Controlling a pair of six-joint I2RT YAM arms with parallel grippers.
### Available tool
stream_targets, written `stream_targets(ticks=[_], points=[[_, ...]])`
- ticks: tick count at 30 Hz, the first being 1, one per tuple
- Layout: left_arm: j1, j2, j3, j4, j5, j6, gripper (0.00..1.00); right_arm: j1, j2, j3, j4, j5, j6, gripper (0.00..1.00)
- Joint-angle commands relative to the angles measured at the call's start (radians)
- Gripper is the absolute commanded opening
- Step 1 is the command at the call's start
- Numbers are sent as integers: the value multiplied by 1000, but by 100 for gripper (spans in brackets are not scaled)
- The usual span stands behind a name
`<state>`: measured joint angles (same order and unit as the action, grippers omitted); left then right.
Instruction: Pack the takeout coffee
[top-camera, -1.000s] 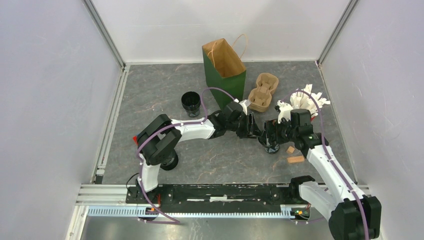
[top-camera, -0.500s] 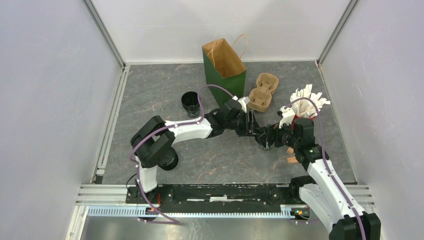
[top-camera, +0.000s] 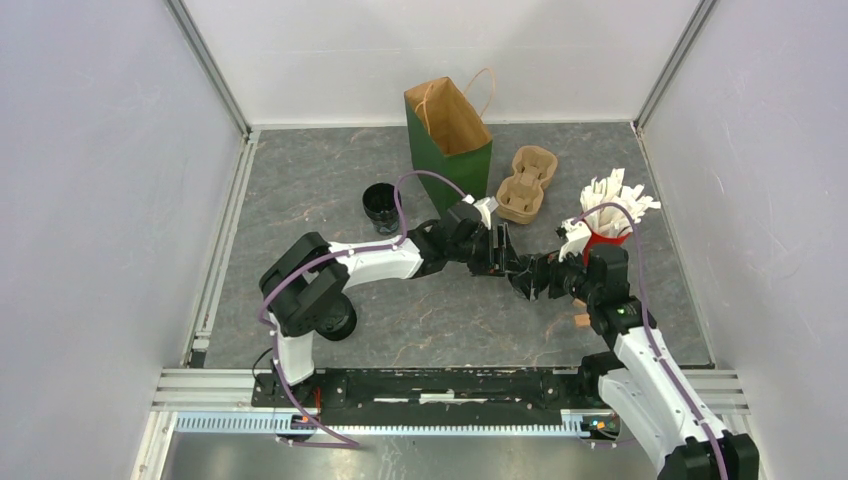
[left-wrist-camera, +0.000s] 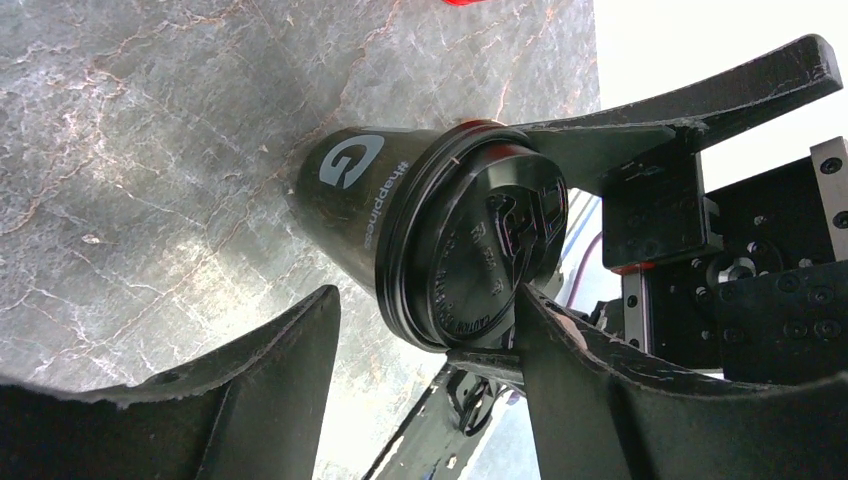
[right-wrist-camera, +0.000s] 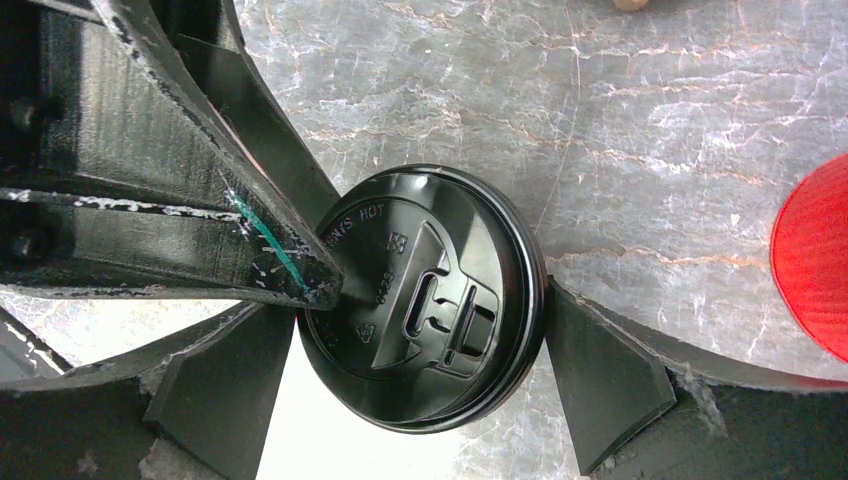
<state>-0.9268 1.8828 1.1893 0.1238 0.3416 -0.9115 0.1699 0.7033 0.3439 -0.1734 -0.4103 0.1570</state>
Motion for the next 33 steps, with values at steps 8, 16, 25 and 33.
stream_targets(ticks=[8, 16, 25, 33], points=[[-7, -16, 96, -75, 0, 128, 71, 2, 67, 134, -144, 140, 8, 98], [-7, 25, 162, -116, 33, 162, 72, 2, 115, 190, -181, 174, 23, 98], [-9, 73, 261, -243, 51, 244, 72, 3, 130, 163, -162, 172, 56, 98], [-11, 102, 250, -225, 81, 244, 72, 2, 124, 137, -153, 161, 65, 98]])
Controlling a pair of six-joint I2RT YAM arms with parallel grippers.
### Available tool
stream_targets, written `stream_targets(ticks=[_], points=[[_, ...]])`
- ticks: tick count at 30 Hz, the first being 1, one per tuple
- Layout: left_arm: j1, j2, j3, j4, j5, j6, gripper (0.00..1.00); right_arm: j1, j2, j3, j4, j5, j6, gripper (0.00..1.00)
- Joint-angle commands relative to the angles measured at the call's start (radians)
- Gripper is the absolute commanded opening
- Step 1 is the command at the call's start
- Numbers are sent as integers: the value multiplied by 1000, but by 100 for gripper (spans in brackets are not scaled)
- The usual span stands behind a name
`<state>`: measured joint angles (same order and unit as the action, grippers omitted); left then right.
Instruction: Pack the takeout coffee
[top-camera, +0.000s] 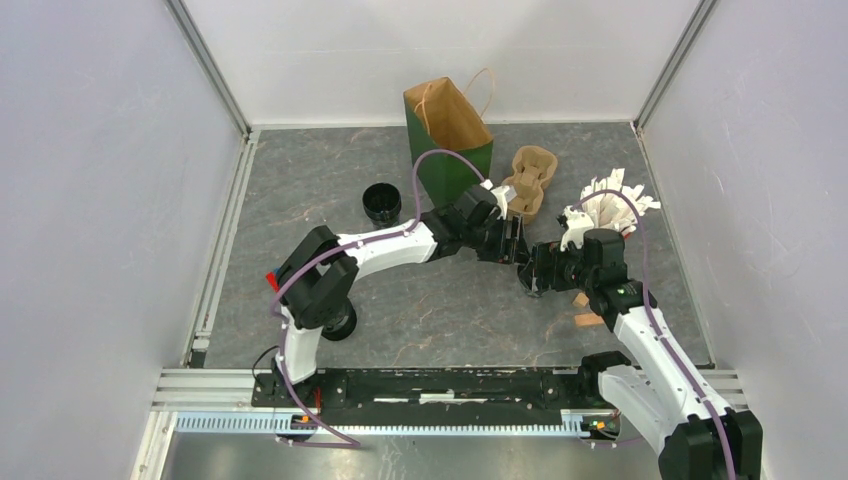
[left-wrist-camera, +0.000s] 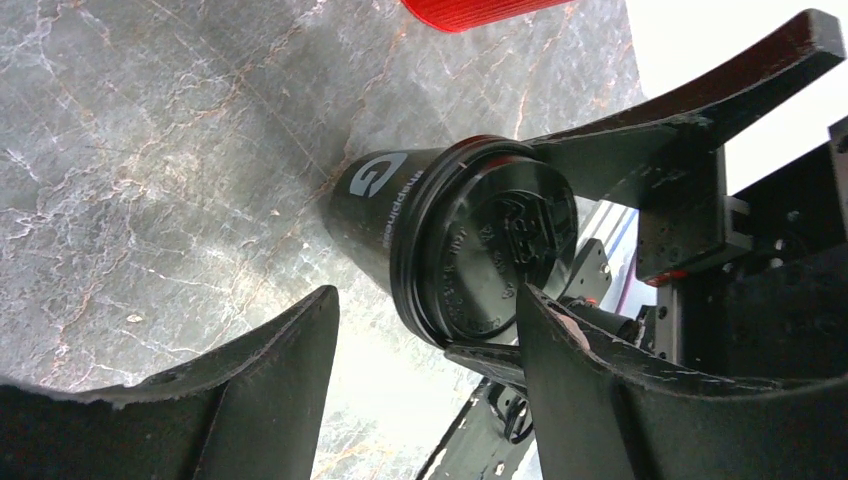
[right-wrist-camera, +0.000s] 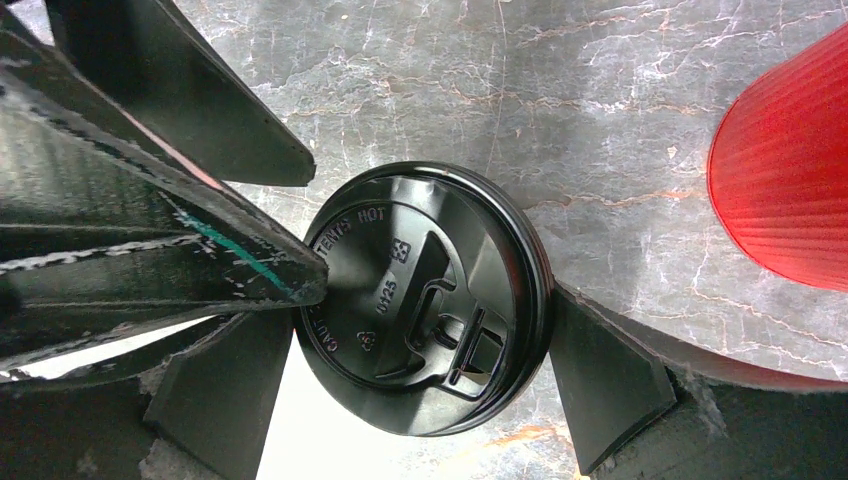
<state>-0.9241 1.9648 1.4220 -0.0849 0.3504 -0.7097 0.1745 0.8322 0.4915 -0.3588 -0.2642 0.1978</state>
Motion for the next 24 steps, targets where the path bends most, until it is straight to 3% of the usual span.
stream_targets(ticks=[1, 24], points=[[-16, 22, 11, -6, 74, 37, 72, -2, -4, -14, 34, 9, 25, 98], [-54, 68, -21, 56, 43, 13, 68, -2, -18, 1, -16, -38, 17, 98]])
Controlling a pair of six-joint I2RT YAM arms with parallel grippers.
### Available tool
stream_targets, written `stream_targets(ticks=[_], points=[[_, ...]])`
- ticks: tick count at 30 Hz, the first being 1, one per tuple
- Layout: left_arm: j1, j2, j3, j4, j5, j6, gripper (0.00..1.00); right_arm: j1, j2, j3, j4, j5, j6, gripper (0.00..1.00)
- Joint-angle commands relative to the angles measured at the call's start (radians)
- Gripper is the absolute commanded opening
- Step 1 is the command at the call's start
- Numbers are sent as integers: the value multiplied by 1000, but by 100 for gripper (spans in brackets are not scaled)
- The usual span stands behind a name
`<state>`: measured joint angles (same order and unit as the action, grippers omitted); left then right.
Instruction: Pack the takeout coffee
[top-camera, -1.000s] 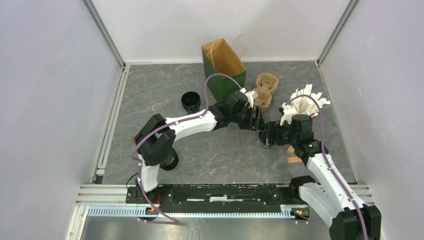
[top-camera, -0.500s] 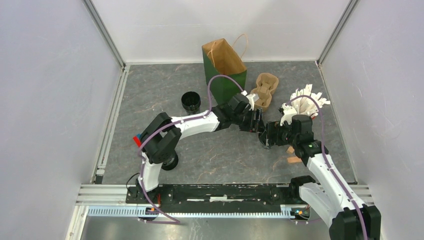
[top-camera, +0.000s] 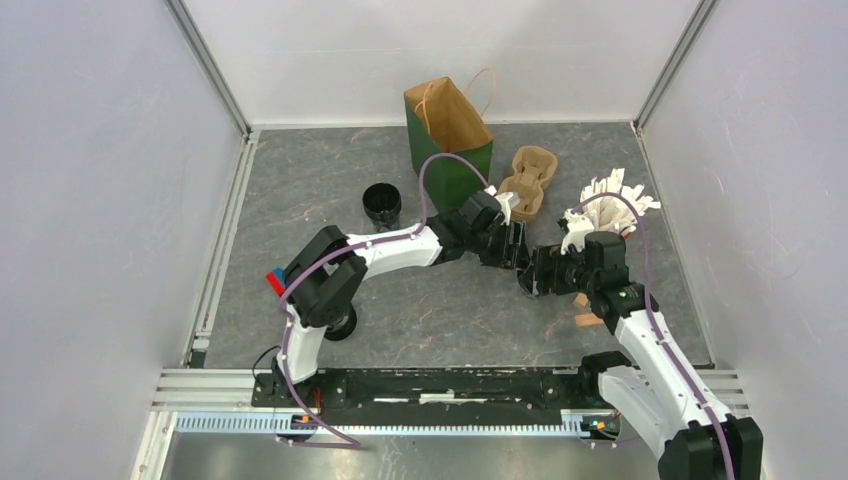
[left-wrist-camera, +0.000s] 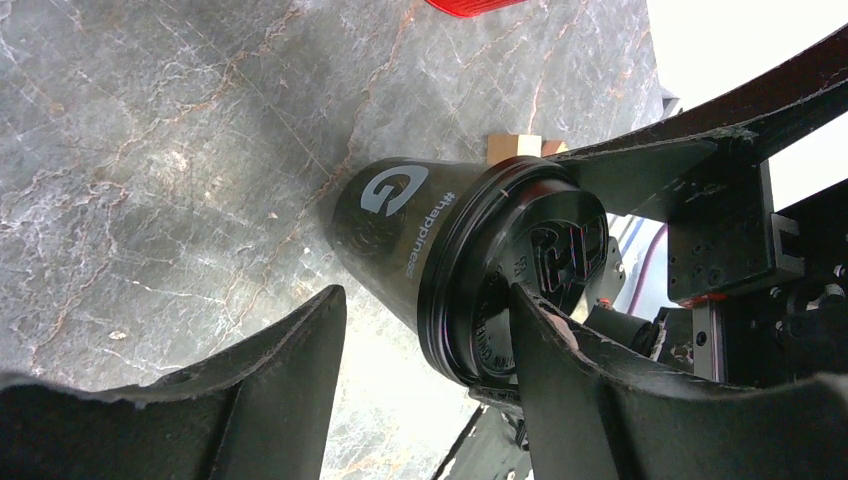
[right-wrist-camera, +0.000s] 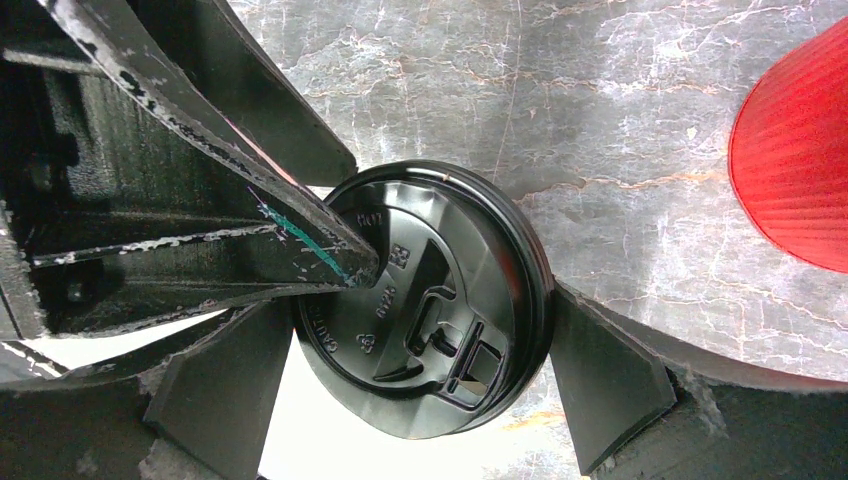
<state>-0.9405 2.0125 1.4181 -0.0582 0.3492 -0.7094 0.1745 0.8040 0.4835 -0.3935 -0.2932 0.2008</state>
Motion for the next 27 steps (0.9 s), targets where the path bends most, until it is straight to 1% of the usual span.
stream_targets(ticks=[1, 5, 6, 9, 11, 14, 21, 27], points=[[-39, 16, -29, 50, 56, 6, 69, -3, 15, 5, 28, -27, 15, 98], [-40, -6, -96, 198, 118, -43, 78, -3, 6, -8, 59, -86, 28, 97], [-40, -5, -105, 218, 129, -54, 80, -2, -3, -8, 67, -98, 31, 97], [-39, 11, -97, 222, 141, -56, 80, -3, -22, -18, 94, -133, 48, 97], [-39, 18, -96, 220, 135, -58, 80, -2, -22, -23, 90, -136, 52, 97], [-41, 17, -93, 177, 101, -55, 75, -2, -16, -25, 72, -114, 51, 97], [-47, 1, -93, 35, -18, -9, 66, -2, -33, 45, -22, 43, 22, 98], [-52, 4, -100, 28, -35, -5, 63, -3, -39, 112, -106, 109, -19, 98]])
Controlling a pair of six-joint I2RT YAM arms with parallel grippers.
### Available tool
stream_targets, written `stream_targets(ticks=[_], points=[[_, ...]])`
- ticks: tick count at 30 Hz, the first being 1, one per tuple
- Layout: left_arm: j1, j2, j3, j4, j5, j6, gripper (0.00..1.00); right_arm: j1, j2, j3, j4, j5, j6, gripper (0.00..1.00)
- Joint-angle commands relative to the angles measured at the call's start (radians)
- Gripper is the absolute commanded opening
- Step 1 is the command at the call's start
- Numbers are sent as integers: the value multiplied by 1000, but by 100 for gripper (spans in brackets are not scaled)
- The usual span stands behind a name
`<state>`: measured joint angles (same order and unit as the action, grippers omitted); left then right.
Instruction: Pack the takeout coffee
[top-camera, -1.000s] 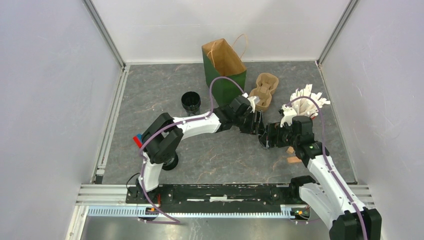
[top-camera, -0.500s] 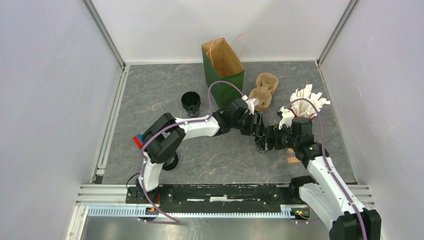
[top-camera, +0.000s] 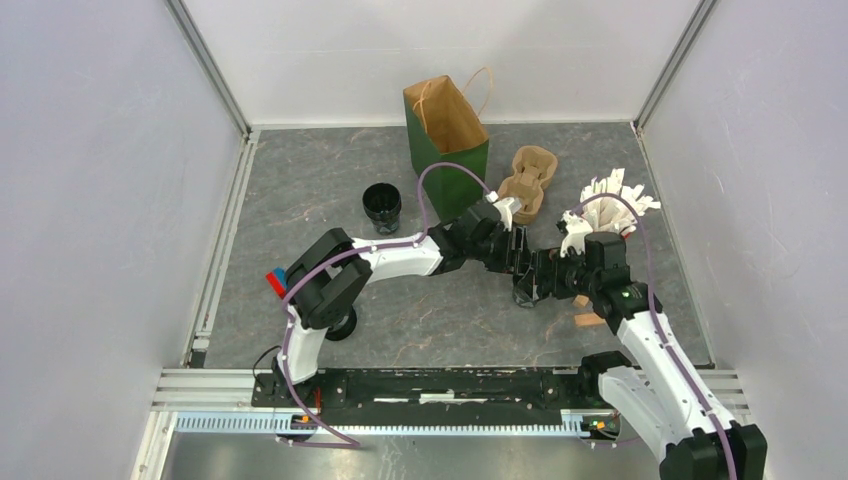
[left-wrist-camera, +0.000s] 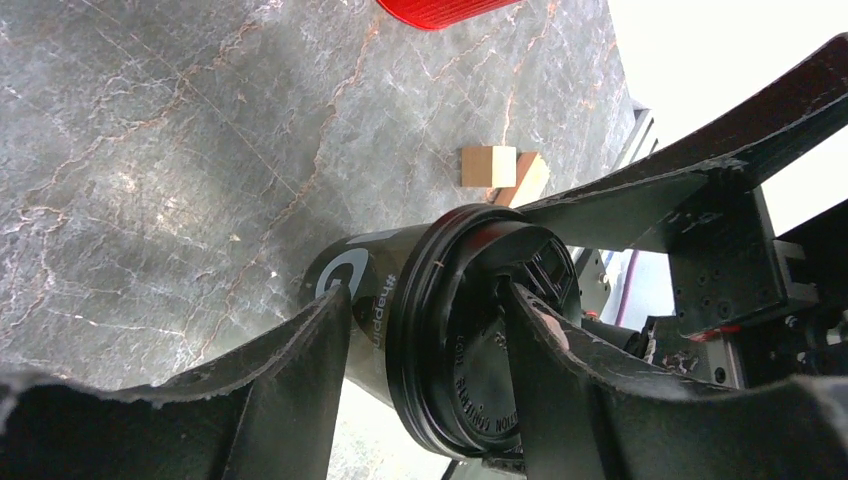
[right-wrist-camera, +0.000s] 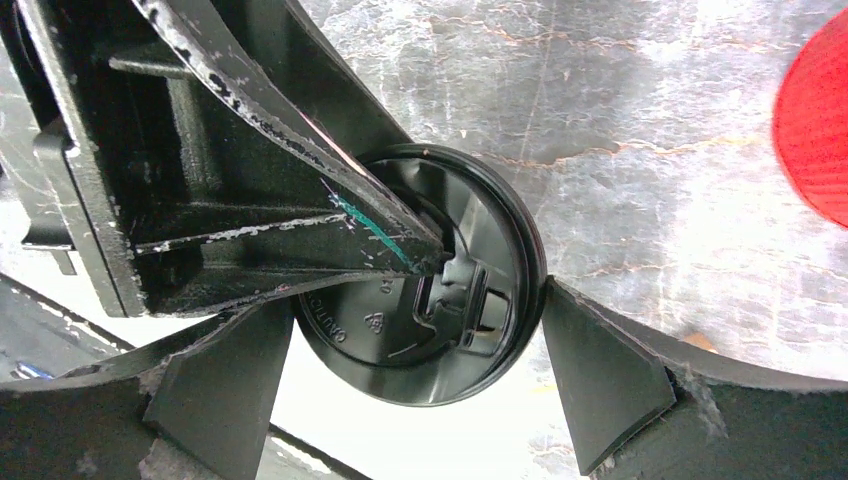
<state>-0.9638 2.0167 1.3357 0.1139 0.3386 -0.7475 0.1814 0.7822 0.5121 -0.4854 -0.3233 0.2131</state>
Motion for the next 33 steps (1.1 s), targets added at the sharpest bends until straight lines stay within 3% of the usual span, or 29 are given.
stream_targets(ticks=[1, 12, 18, 25, 33], points=[[-29, -2, -18, -144, -25, 32, 63, -9, -24, 94, -28, 144, -35, 98], [-27, -11, -56, -4, 38, -46, 62, -8, -85, 201, -164, 77, -72, 96], [-26, -54, -41, 26, 50, -64, 71, -5, -99, 230, -142, -5, -66, 89], [-21, -112, 3, -4, 54, -52, 80, 10, -114, 241, -142, -34, -61, 85], [1, -266, 27, -184, -74, -15, 81, 40, -171, 230, -132, -114, -19, 74]])
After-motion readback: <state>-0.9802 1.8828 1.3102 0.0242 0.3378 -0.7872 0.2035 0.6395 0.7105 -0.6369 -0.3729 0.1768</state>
